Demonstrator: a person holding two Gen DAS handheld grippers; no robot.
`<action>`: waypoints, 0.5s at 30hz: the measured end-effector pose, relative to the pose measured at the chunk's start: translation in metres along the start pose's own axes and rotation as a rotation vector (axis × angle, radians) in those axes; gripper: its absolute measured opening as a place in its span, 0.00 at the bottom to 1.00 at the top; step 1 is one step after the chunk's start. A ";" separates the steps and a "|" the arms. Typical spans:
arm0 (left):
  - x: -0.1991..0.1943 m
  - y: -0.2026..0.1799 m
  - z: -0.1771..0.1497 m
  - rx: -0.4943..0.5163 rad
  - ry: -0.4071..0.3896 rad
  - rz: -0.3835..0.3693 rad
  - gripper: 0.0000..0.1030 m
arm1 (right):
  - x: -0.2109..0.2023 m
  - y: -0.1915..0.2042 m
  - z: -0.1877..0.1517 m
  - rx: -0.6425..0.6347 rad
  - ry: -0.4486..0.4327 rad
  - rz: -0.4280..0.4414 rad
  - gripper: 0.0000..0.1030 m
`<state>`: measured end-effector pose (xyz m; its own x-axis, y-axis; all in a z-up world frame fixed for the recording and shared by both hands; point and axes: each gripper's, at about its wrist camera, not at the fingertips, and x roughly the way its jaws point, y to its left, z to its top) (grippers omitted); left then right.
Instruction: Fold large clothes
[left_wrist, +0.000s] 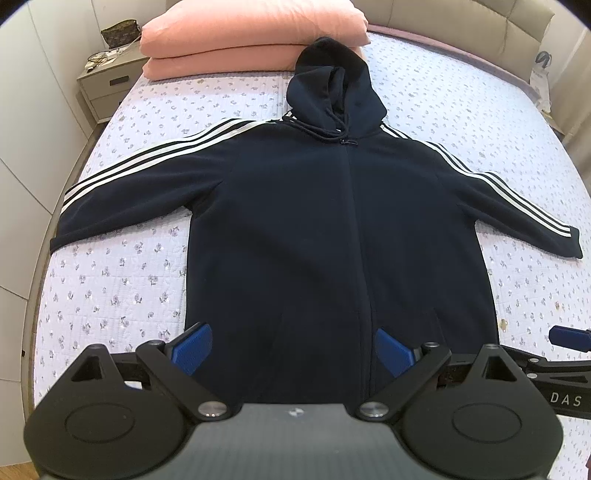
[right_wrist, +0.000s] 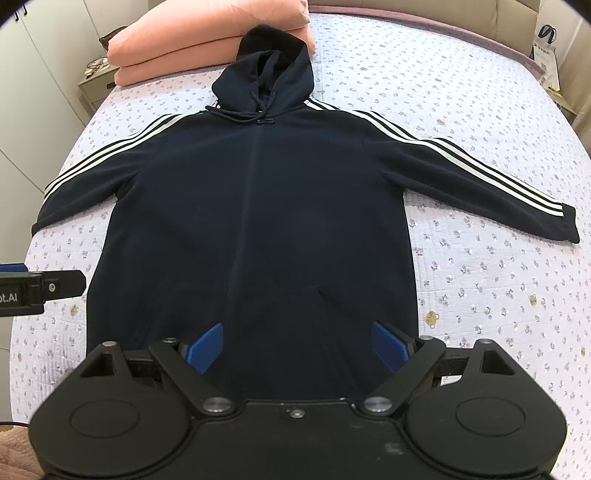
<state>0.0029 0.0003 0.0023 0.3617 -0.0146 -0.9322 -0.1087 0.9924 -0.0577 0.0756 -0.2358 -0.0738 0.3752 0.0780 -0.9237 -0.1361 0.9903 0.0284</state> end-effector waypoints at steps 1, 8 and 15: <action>0.000 0.000 0.000 0.000 0.001 0.000 0.94 | 0.000 0.000 0.000 0.000 0.000 0.000 1.00; 0.001 0.002 -0.003 -0.003 -0.001 -0.003 0.94 | 0.001 0.000 -0.001 0.001 0.006 0.000 1.00; 0.003 0.002 -0.004 -0.009 0.001 -0.004 0.94 | 0.002 0.000 -0.001 -0.006 0.008 0.012 1.00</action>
<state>0.0004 0.0018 -0.0018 0.3616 -0.0187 -0.9321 -0.1158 0.9912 -0.0648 0.0754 -0.2360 -0.0756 0.3658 0.0891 -0.9264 -0.1462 0.9885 0.0374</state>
